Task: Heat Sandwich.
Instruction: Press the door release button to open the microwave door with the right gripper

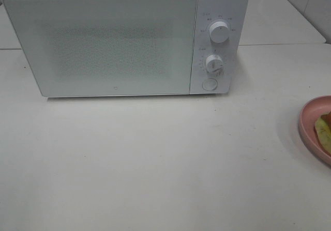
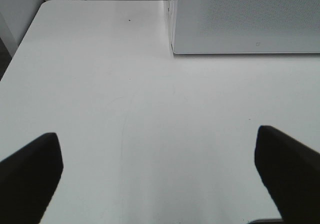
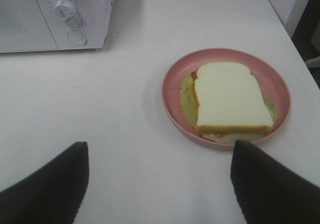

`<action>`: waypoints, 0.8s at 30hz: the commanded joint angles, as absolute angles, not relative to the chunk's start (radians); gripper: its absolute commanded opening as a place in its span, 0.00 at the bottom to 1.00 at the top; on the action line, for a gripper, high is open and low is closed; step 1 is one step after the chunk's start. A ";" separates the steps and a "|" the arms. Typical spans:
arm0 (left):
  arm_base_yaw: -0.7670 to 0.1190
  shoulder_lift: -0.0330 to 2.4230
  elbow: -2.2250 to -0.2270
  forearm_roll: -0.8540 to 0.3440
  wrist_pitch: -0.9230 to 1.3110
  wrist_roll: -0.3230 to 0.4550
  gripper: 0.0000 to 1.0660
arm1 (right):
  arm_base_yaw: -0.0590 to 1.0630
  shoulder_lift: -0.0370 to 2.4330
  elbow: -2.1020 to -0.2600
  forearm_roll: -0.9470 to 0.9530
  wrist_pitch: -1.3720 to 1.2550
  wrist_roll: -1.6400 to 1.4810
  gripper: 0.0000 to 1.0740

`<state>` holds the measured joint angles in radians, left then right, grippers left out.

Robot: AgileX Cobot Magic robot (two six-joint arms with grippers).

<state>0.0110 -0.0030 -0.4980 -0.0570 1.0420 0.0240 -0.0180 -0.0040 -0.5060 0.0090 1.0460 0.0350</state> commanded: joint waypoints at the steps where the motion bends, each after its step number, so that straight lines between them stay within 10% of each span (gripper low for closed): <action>1: 0.012 -0.030 -0.495 -0.065 1.035 0.023 0.94 | -0.021 -0.030 -0.505 0.009 1.037 0.036 0.70; 24: 0.012 -0.030 -0.495 -0.065 1.035 0.023 0.94 | -0.021 -0.029 -0.506 0.010 1.036 0.036 0.70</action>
<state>0.0110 -0.0030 -0.4980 -0.0570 1.0420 0.0240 -0.0180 -0.0040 -0.5060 0.0090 1.0460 0.0350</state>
